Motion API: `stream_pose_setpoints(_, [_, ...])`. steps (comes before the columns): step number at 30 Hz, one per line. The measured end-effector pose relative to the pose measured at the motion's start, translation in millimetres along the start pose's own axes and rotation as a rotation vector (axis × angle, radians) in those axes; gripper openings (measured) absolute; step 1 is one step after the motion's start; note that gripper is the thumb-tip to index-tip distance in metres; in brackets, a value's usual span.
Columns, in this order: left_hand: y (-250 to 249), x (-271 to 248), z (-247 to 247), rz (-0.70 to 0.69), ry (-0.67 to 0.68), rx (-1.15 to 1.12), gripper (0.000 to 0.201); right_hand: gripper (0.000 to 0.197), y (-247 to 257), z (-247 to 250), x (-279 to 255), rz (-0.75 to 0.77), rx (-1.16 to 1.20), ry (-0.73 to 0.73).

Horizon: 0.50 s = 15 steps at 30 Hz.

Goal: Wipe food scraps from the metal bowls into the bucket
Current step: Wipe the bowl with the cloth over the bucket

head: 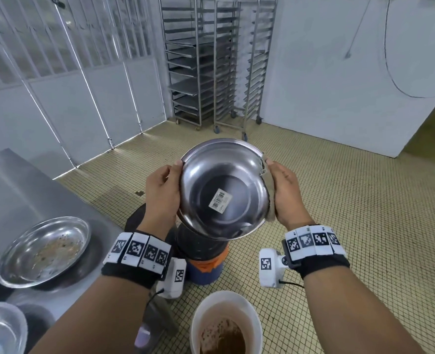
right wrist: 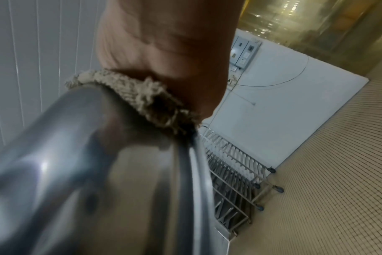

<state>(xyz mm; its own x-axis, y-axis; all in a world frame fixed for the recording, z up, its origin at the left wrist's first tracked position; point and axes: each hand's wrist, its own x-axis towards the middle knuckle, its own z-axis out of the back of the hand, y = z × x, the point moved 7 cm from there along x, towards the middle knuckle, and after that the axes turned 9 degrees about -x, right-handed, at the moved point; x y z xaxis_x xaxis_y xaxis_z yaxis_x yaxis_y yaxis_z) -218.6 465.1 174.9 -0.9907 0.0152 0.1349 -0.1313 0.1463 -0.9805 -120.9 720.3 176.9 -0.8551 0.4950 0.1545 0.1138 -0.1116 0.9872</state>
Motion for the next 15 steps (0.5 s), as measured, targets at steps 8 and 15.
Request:
stream_pose_setpoints(8, [-41.0,2.9,-31.4,-0.211,0.383,0.417,0.033,0.042,38.5,-23.7,4.8,0.202,-0.468,0.215])
stream_pose_setpoints(15, [-38.5,12.0,2.9,-0.138,0.085,0.109,0.037,0.05,14.3,-21.2,-0.8,0.107,-0.24,0.11])
